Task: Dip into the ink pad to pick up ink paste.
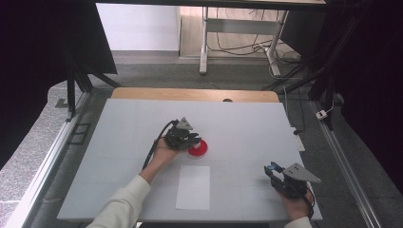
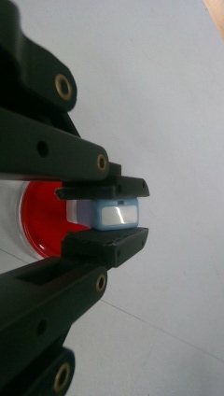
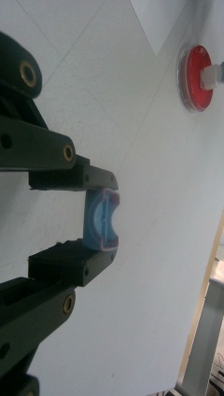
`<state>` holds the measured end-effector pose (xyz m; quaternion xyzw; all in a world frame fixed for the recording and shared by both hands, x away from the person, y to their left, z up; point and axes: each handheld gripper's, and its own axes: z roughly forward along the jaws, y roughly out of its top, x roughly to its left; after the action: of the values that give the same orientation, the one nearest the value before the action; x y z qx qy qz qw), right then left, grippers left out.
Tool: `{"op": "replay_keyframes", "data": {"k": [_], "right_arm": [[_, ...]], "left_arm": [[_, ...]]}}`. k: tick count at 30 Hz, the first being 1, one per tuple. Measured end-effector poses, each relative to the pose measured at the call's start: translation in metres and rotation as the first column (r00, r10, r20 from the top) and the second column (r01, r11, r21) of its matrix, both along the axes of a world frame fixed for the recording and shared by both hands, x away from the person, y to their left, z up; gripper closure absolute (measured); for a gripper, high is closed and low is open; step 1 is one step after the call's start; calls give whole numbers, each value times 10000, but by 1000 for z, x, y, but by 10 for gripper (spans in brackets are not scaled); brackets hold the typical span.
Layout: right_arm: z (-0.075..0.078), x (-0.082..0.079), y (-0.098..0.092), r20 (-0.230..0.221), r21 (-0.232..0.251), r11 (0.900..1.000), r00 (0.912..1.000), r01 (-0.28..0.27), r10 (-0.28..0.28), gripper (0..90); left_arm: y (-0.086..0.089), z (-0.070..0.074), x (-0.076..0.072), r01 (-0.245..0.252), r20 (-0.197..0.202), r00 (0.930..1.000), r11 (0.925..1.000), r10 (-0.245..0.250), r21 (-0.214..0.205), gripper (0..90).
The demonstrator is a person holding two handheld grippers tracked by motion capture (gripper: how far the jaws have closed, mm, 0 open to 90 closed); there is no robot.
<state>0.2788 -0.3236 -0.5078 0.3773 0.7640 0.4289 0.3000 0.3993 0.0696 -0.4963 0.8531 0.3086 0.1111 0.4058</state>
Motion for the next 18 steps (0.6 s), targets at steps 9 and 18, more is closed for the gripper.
{"op": "replay_keyframes", "data": {"k": [9,18], "right_arm": [[-1,0,2,-44,-50,10000,10000,-29,29,643],[-2,1,2,-73,-57,10000,10000,-40,39,644]], "left_arm": [[-2,-1,2,31,-61,10000,10000,-31,-21,751],[-4,-3,3,26,-148,9999,9999,-25,109,754]]}}
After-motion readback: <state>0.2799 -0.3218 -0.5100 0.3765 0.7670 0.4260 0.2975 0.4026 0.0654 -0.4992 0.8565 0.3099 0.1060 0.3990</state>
